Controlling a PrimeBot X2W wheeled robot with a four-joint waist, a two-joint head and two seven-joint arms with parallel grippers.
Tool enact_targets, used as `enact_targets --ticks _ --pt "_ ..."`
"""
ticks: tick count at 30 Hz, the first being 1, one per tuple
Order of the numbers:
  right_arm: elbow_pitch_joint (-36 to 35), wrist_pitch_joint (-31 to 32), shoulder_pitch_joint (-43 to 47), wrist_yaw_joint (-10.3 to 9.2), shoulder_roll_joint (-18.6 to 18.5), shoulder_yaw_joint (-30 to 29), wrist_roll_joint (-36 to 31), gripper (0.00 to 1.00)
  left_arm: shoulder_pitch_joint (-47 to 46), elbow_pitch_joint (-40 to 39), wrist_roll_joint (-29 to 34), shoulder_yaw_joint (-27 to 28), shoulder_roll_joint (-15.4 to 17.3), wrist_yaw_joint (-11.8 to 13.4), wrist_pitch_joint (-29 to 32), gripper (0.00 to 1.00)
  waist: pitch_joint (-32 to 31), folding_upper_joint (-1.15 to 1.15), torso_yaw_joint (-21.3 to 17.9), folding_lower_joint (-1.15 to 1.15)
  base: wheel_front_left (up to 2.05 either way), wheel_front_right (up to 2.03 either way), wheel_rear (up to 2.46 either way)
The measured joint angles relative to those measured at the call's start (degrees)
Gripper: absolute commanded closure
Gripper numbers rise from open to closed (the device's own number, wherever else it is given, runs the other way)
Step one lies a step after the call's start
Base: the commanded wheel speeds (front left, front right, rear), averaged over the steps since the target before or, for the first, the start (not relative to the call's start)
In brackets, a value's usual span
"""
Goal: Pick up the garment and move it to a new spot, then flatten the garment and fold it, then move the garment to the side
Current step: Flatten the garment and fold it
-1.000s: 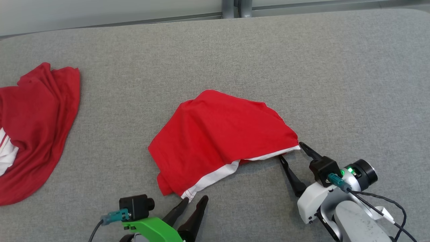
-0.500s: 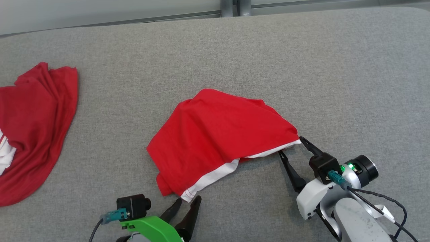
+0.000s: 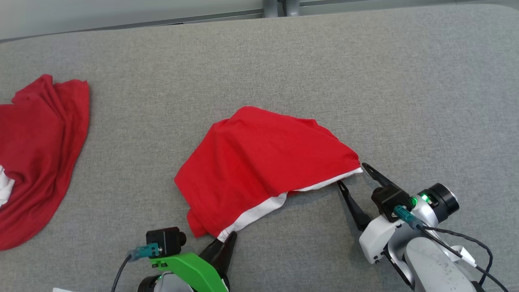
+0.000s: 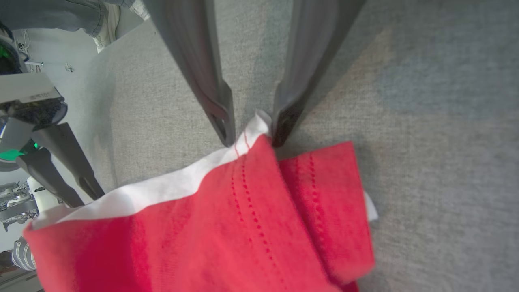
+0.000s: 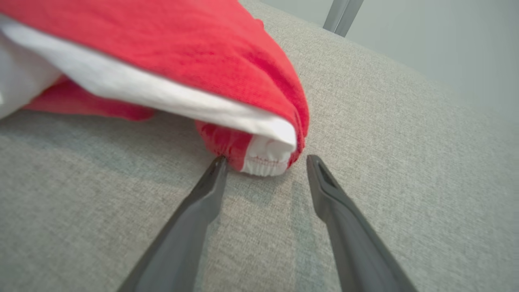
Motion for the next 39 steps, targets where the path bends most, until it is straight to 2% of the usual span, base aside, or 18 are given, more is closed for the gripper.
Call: enact_targets --ticks 3,4,5,14,22,23,24,25,30,33,36,39 --pt "-0.52 0.49 -0.02 0.00 -0.20 -0.02 -0.57 0.00 -0.35 0.65 1.02 -0.30 0.44 0.10 -0.30 0.71 -0.14 0.00 -0.05 0.00 0.00 0.00 0.00" --pt "-0.68 0.63 -0.03 0.00 -0.16 0.01 -0.59 0.00 -0.43 0.85 1.10 -0.35 0.46 0.21 -0.43 0.91 -0.22 0.00 -0.06 0.00 0.00 0.00 0.00" --pt "-0.81 0.80 -0.03 0.00 -0.15 0.03 -0.68 0.00 -0.49 1.01 1.21 -0.42 0.48 0.24 -0.51 1.00 -0.31 0.00 -0.08 0.00 0.00 0.00 0.00" --pt "-0.53 1.82 -0.02 0.00 -0.25 0.68 -0.70 0.00 -1.08 1.25 1.12 -1.78 0.37 -0.15 -1.07 1.00 -1.26 0.00 0.17 0.00 0.00 0.00 0.00" --pt "3.42 2.23 -2.47 0.00 -0.93 2.93 0.75 0.00 0.27 -5.52 -1.92 -1.51 1.64 -1.07 1.40 1.00 -2.18 0.00 0.91 0.00 0.00 0.00 0.00" --pt "4.05 2.22 -2.82 0.00 -1.04 3.27 1.10 0.02 0.51 -6.65 -2.36 -1.35 1.91 -1.10 1.89 1.00 -2.34 0.00 1.02 0.00 0.00 0.00 0.00" --pt "4.97 2.50 -3.22 0.00 -1.10 3.74 1.75 0.55 0.79 -7.71 -2.72 -1.25 2.16 -1.11 2.44 1.00 -2.52 0.00 1.12 0.00 0.00 0.00 0.00" --pt "5.73 2.58 -3.57 -0.01 -1.27 4.71 2.61 1.00 1.08 -8.64 -2.96 -1.13 2.50 -1.10 3.01 1.00 -2.73 0.00 1.23 0.00 0.00 0.00 0.00" --pt "6.72 4.08 -4.84 0.00 -3.96 9.24 8.42 1.00 2.19 -13.39 -3.35 -0.43 5.06 -0.92 5.35 1.00 -4.02 0.00 1.67 0.00 0.00 0.00 0.00" --pt "2.61 7.17 -5.04 0.00 -7.50 13.59 14.18 1.00 2.25 -17.38 -3.97 0.59 6.98 -0.91 6.81 1.00 -4.61 0.00 1.74 0.00 0.00 0.00 0.00" --pt "-6.84 13.46 -5.71 0.01 -14.00 17.96 23.69 1.00 2.22 -22.14 -4.53 2.68 9.26 -0.22 8.23 1.00 -4.99 0.00 1.29 0.00 0.00 0.00 0.00" --pt "-20.23 21.46 -6.47 0.01 -23.26 17.33 32.73 1.00 2.22 -27.89 -5.57 4.91 11.72 0.57 10.24 1.00 -5.30 0.00 0.46 0.00 0.00 0.00 0.00"
